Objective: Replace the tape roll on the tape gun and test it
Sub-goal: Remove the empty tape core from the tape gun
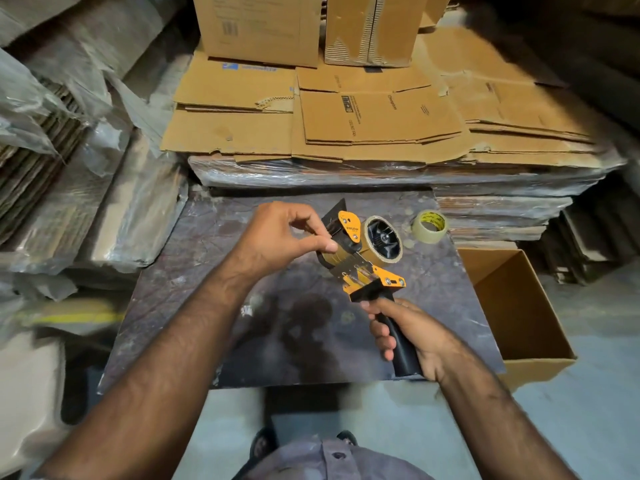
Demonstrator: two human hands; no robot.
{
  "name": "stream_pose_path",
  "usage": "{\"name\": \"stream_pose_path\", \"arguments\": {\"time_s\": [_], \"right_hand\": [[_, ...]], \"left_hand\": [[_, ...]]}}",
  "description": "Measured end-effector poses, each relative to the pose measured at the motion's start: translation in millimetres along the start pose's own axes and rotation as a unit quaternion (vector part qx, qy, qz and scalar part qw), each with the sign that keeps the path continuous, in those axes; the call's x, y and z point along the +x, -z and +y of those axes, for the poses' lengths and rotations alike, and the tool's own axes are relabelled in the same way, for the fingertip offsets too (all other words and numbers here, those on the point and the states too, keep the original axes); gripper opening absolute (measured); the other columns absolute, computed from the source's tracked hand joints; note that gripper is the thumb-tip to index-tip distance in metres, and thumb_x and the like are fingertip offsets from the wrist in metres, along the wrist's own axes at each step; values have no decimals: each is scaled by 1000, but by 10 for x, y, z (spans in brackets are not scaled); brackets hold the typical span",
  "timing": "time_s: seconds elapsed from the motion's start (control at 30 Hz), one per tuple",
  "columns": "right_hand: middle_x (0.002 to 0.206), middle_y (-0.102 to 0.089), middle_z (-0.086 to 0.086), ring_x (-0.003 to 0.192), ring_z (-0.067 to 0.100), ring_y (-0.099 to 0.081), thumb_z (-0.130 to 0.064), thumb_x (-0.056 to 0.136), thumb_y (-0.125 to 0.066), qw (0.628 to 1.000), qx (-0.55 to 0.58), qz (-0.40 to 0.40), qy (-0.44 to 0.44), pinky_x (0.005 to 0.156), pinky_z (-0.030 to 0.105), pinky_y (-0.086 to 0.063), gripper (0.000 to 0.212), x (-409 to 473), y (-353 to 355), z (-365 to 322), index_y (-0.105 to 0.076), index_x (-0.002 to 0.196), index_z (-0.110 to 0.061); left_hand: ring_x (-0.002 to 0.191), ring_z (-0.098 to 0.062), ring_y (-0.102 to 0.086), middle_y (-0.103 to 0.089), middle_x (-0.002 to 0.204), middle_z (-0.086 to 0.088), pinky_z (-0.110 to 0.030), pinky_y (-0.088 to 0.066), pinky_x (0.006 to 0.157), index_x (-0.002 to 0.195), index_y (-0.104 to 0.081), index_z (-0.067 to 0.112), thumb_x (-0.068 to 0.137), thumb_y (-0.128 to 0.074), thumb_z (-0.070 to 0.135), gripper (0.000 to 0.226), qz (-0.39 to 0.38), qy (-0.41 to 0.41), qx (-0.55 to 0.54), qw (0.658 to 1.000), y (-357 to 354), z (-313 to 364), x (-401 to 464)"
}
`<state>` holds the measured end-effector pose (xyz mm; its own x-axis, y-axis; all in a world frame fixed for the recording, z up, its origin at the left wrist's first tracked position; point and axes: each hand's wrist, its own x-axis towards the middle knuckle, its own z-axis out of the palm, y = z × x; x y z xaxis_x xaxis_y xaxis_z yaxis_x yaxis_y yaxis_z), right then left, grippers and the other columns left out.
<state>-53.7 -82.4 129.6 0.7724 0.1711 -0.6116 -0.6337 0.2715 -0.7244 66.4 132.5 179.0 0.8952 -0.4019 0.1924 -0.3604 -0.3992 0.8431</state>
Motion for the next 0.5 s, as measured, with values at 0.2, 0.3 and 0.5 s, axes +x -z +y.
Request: {"name": "stream_pose_path", "arguments": {"time_s": [0.2, 0.3, 0.5], "right_hand": [[51, -43, 2, 33, 10, -37, -14, 89, -66, 999, 5, -24, -26, 34, 20, -35, 24, -45, 274, 11, -56, 67, -14], [52, -44, 2, 37, 12, -37, -17, 89, -68, 1000, -21, 5, 0, 35, 21, -36, 24, 21, 314, 7, -56, 68, -15], [55, -48, 7, 43, 18, -42, -20, 92, -70, 989, -84, 94, 78, 40, 27, -40, 21, 147, 361, 16, -57, 78, -10]], "left_hand": [[59, 1, -50, -61, 65, 8, -11, -41, 56, 73, -68, 13, 51, -95, 43, 46, 17, -48, 64, 997, -123, 84, 143], [56, -1, -43, -55, 63, 7, -11, -36, 54, 68, -63, 11, 53, -94, 45, 49, 56, -52, 87, 993, -222, 5, 157], [60, 0, -45, -54, 67, 3, -21, -38, 59, 70, -63, 14, 75, -87, 31, 30, 244, -25, 121, 962, -570, -195, -123]]}}
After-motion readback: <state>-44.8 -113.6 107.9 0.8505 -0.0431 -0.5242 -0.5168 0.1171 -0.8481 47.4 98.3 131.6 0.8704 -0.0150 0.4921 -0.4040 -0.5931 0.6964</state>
